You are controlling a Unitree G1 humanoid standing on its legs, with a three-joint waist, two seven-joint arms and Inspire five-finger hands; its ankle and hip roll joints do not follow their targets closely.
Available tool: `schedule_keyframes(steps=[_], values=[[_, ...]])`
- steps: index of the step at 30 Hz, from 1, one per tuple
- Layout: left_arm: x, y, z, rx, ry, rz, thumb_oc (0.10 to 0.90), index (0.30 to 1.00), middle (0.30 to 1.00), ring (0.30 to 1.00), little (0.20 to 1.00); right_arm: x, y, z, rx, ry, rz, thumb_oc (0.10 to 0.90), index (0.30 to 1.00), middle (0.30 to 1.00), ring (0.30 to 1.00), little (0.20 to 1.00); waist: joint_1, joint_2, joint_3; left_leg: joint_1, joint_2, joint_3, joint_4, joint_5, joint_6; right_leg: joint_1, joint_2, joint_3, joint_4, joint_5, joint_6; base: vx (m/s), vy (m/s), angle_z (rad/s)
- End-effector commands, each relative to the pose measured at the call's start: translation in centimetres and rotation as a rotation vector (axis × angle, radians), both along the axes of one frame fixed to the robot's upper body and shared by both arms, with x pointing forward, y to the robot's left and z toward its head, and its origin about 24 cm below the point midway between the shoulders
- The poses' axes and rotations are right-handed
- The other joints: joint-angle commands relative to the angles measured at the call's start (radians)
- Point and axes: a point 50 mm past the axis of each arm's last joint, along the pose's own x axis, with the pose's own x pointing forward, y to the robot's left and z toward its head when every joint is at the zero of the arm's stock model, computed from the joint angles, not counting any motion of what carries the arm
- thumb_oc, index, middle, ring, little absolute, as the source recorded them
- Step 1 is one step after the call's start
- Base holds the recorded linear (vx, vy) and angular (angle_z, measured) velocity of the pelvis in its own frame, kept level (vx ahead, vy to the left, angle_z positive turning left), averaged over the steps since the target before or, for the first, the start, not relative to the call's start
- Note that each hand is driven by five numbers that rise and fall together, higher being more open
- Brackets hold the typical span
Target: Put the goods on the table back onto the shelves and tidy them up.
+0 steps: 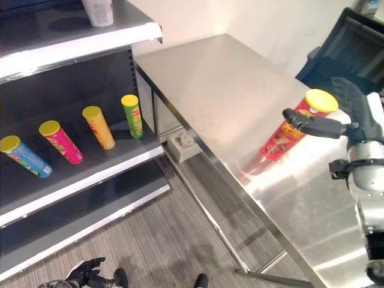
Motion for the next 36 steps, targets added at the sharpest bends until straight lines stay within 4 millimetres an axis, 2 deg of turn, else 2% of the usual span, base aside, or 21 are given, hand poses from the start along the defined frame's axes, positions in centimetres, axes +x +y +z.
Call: schedule_keyframes(steps=[1, 17, 18, 19, 35, 36], values=[[2.1, 1.4, 1.2, 0.049, -0.064, -0.05, 0.8, 0.9, 0.9, 0.9, 0.9, 0.2, 0.8, 6.5, -0.027, -0.281, 0.015, 0.8, 0.9, 0.9, 0.9, 0.9, 0.023, -0.04, 0.005, 0.057, 0.058, 0.008, 0.003, -0.049, -0.062, 0.009, 0.045, 0.043, 0.009, -0.078, 0.007, 0.0, 0.0, 0.0], [2.2, 1.3, 1.2, 0.05, -0.067, -0.047, 0.8, 0.9, 0.9, 0.9, 0.9, 1.2, 0.7, 5.7, 0.022, -0.228, 0.022, 0.8, 0.9, 0.9, 0.9, 0.9, 0.029, -0.038, 0.021, 0.053, 0.055, -0.004, 0.003, -0.048, -0.063, 0.008, 0.043, 0.035, 0.009, -0.077, 0.003, 0.0, 0.0, 0.0], [2.2, 1.3, 1.2, 0.049, -0.071, -0.045, 0.8, 0.9, 0.9, 0.9, 0.9, 1.3, 0.8, 5.8, 0.034, -0.238, 0.03, 0.414, 0.321, 0.321, 0.321, 0.321, 0.03, -0.038, 0.021, 0.054, 0.055, -0.004, 0.003, -0.048, -0.064, 0.009, 0.043, 0.036, 0.009, -0.077, 0.004, 0.0, 0.0, 0.0], [2.2, 1.3, 1.3, 0.05, -0.071, -0.044, 0.8, 0.9, 0.9, 0.9, 0.9, 1.3, 0.8, 5.8, 0.038, -0.24, 0.033, 0.4, 0.3, 0.3, 0.3, 0.3, 0.031, -0.038, 0.021, 0.054, 0.056, -0.004, 0.003, -0.048, -0.064, 0.009, 0.043, 0.034, 0.009, -0.077, 0.004, 0.0, 0.0, 0.0], [2.3, 1.4, 1.4, 0.045, -0.089, -0.029, 0.8, 0.9, 0.9, 0.9, 0.9, 1.0, 2.2, 7.4, 0.004, -0.345, 0.083, 0.4, 0.3, 0.3, 0.3, 0.3, 0.045, -0.039, 0.011, 0.07, 0.055, -0.014, 0.003, -0.054, -0.062, 0.032, 0.043, 0.023, 0.009, -0.087, 0.001, 0.0, -0.001, 0.03], [2.3, 1.6, 1.5, 0.045, -0.095, -0.017, 0.8, 0.9, 0.9, 0.9, 0.9, 0.7, 3.0, 7.7, -0.002, -0.379, 0.121, 0.4, 0.3, 0.3, 0.3, 0.3, 0.047, -0.038, 0.009, 0.073, 0.056, -0.016, 0.003, -0.053, -0.062, 0.038, 0.045, 0.02, 0.009, -0.091, -0.001, -0.02, -0.037, 0.03]])
